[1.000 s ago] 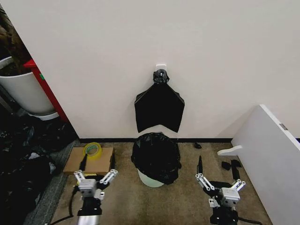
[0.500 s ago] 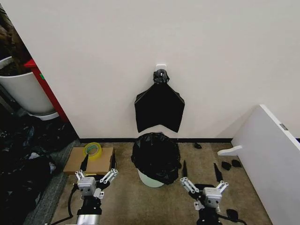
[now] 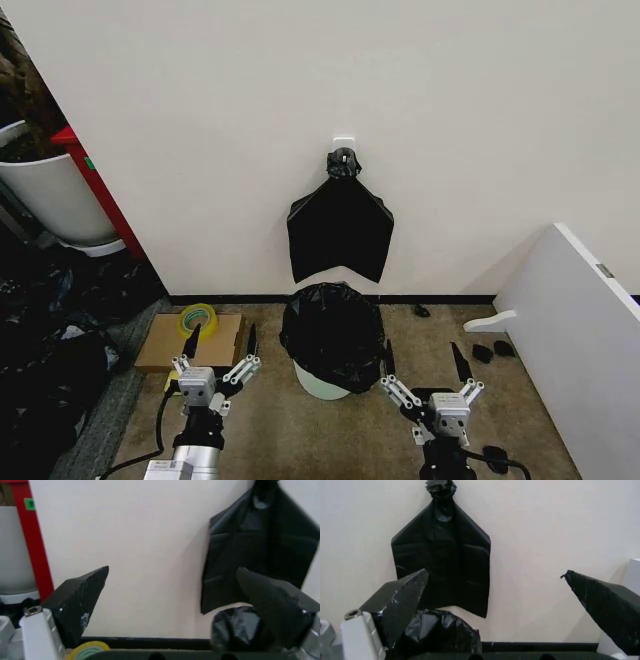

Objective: Place the garbage bag over the trash bin.

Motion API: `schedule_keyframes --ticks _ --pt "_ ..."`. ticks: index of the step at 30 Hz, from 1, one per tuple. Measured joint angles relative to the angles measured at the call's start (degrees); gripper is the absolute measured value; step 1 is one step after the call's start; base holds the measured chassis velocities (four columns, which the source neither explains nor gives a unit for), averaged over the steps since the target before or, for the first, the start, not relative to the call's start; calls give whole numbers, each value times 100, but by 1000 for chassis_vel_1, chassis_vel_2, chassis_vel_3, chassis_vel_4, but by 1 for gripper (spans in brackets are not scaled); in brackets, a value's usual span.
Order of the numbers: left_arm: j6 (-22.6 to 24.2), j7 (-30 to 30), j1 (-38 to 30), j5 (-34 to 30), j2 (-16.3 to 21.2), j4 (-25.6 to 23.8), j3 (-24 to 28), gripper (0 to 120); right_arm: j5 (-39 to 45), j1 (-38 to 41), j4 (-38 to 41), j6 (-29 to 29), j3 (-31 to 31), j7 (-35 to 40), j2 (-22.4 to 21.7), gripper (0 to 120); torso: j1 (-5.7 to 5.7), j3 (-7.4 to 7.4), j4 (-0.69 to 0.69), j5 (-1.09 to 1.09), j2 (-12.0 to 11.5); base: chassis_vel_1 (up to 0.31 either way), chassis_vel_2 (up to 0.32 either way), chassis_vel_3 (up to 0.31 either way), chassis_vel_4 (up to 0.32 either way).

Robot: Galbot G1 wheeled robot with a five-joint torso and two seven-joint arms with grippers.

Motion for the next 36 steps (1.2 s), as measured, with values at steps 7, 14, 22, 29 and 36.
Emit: schedule_keyframes --ticks 7,14,22,29,36 --pt "41 146 28 -369 284 44 -373 100 133 287 -18 -235 17 -34 9 100 0 0 1 0 0 0 0 0 0" --pt "52 187 83 -390 223 -22 -424 100 337 432 -32 -418 46 -67 9 100 0 0 0 0 0 0 0 0 0" --pt "97 187 16 -333 162 -34 -377 100 573 572 -151 -487 632 -119 -362 100 0 0 0 2 0 0 0 0 0" --pt "139 183 69 -371 33 -33 -341 100 1305 919 -244 -726 1400 -332 -811 100 0 0 0 2 0 0 0 0 0" --pt "135 179 124 -352 -43 -14 -249 100 1557 917 -310 -721 1411 -449 -841 100 0 0 0 2 0 0 0 0 0"
